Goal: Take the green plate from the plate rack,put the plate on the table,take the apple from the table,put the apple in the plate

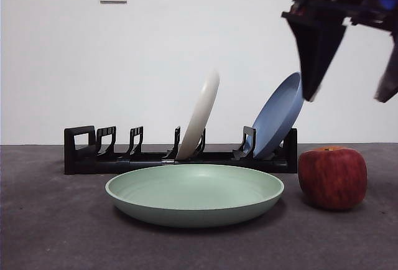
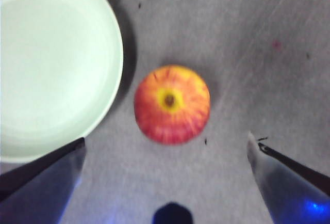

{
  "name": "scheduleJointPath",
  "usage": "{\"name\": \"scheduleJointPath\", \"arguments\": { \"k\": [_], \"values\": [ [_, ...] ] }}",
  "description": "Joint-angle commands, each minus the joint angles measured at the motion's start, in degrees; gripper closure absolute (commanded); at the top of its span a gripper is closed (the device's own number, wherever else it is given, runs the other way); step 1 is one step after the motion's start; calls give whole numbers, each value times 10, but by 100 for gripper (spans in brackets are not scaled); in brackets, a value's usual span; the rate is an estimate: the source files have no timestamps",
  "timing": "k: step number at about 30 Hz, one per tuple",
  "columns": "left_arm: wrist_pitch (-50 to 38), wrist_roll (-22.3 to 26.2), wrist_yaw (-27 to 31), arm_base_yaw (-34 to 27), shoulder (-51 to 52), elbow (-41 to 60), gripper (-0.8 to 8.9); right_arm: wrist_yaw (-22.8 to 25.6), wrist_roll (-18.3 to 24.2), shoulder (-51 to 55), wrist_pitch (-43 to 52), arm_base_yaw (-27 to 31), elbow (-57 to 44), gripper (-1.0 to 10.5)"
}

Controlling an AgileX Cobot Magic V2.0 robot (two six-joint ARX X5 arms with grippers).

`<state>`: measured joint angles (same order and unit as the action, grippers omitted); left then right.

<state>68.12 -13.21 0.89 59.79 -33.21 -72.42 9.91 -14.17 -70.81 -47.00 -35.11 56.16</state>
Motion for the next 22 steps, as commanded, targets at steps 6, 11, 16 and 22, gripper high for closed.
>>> {"name": "scheduleJointPath", "arguments": {
  "k": [6,11,16,22],
  "values": [
    [18,-50,-1,-1,28,2,589,2,0,-71,45,7,-7,349],
    [41,-66,0,-1,31,2,589,1,3,-116,67,27,-7,349],
    [45,-76,0,-1,31,2,589,-11,12,-149,72,50,-7,351],
    [44,-78,0,-1,31,2,589,-36,23,-168,65,67,-7,539]
  ]
}}
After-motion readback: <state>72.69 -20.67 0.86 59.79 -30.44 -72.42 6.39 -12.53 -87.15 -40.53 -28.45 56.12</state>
